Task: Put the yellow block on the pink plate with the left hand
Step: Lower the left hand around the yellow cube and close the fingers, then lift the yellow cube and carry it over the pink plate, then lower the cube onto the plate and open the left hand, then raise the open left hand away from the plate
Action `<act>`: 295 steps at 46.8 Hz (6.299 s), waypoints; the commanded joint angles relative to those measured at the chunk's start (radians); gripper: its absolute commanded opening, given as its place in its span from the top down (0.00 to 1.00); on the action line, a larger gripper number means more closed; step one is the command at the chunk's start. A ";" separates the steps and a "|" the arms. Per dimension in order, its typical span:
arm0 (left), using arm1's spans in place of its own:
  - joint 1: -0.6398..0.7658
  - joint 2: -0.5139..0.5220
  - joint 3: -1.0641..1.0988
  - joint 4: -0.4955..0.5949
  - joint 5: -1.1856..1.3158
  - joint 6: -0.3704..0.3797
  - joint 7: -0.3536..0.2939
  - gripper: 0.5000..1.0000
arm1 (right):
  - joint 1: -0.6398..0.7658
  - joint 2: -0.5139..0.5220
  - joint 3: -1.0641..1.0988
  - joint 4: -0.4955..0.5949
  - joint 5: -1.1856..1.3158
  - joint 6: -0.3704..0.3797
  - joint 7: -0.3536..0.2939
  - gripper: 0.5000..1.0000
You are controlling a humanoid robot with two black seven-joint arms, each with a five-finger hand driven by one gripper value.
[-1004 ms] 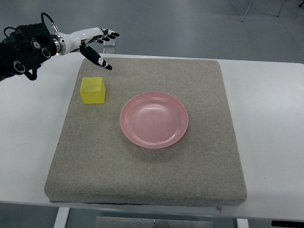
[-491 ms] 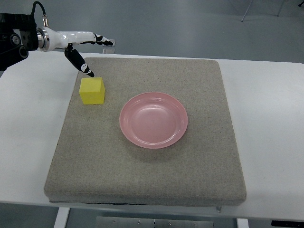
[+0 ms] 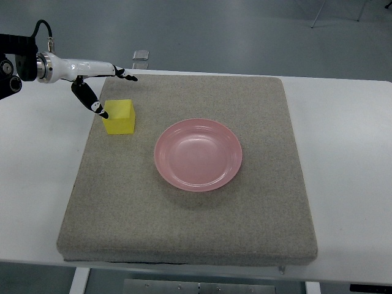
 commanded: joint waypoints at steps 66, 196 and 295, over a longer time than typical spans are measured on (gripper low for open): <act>0.104 -0.036 -0.029 0.038 -0.022 0.019 -0.001 0.21 | 0.000 0.000 0.000 0.000 0.000 0.000 0.000 0.15; 0.040 -0.276 -0.121 -0.144 0.135 0.036 -0.012 1.00 | 0.000 0.000 0.000 0.000 0.000 0.000 0.000 0.15; 0.146 -0.238 -0.174 0.338 0.069 0.194 -0.010 0.24 | 0.000 0.000 0.000 0.000 0.000 0.000 0.000 0.15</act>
